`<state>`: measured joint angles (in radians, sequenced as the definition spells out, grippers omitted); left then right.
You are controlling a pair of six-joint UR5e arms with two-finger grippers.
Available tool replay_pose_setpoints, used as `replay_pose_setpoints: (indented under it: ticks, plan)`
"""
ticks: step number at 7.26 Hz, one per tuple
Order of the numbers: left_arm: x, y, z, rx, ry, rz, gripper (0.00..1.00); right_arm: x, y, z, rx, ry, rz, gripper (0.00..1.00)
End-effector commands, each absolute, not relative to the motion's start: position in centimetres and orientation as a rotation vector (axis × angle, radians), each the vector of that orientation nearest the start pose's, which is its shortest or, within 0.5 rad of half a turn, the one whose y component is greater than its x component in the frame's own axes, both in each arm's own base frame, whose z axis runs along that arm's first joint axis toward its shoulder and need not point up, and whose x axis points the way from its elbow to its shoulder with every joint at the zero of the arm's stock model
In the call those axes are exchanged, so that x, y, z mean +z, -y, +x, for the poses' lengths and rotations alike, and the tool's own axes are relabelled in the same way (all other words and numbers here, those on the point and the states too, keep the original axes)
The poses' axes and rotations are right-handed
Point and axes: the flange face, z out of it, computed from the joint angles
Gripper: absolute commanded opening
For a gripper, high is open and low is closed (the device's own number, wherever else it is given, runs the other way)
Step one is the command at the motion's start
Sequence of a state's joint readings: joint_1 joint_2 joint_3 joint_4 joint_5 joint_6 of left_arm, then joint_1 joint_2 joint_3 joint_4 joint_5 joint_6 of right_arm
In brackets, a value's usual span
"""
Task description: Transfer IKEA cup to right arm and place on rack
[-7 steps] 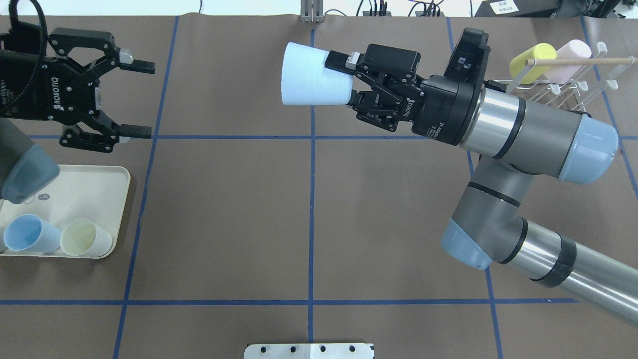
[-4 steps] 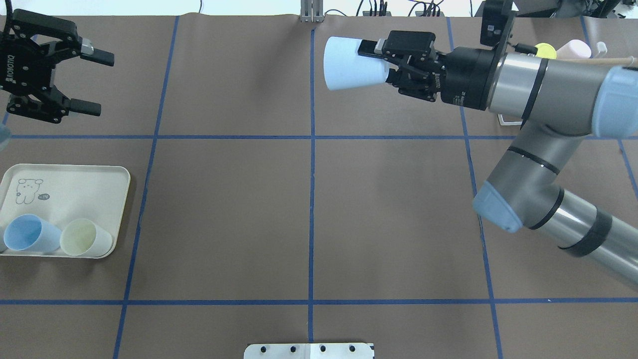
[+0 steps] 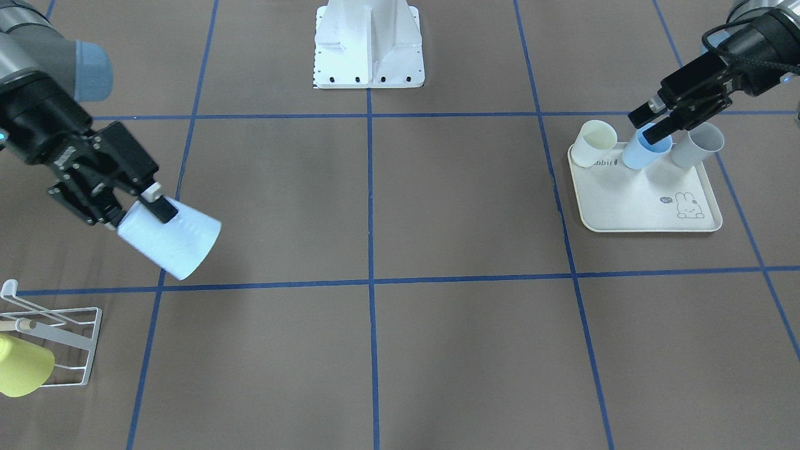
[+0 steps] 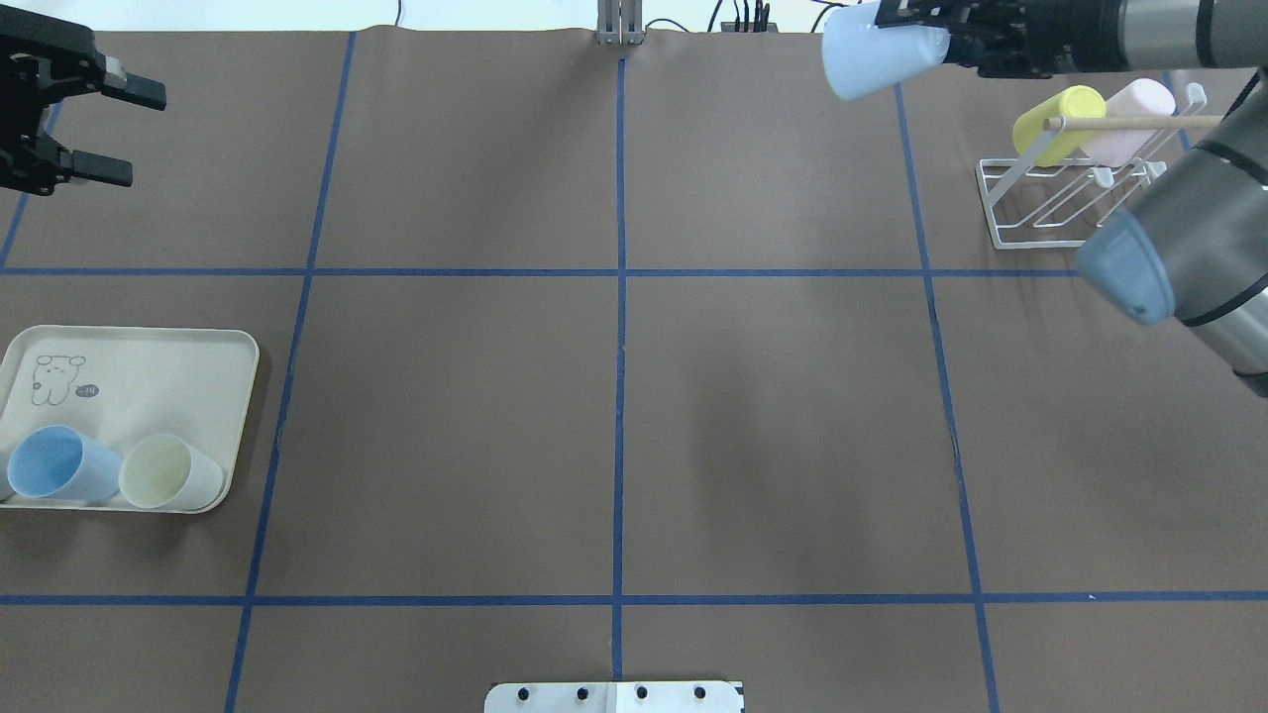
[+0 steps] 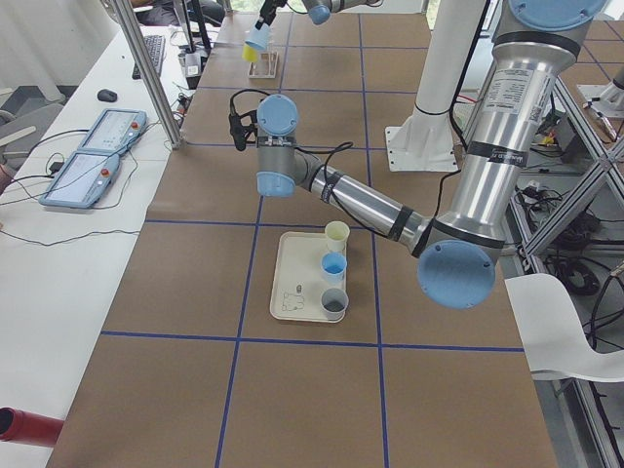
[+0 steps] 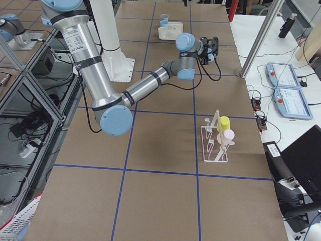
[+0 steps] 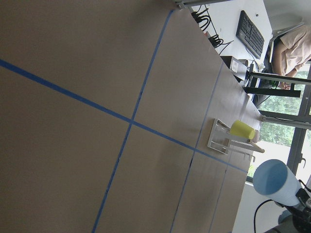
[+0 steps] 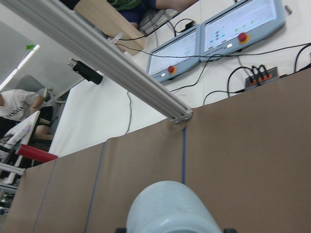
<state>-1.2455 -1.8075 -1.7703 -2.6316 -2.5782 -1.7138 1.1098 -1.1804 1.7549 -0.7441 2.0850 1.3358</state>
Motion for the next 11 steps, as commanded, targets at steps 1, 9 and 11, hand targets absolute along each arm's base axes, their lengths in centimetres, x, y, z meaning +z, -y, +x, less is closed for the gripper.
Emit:
replay_pose_setpoints:
  ticks: [1, 9, 11]
  plan:
    - [33.4, 52.1, 11.1, -0.353, -1.433, 0.060, 1.00, 30.3, 60.8, -10.5, 0.259, 1.026, 0.506, 0.31]
    - [33.4, 52.9, 8.3, -0.280, -0.937, 0.245, 1.00, 48.1, 72.9, -1.9, 0.159, 0.719, 0.305, 0.31]
    - [33.3, 52.1, 8.0, -0.285, -0.898, 0.222, 1.00, 50.5, 73.5, -2.1, 0.151, 0.705, 0.263, 0.31]
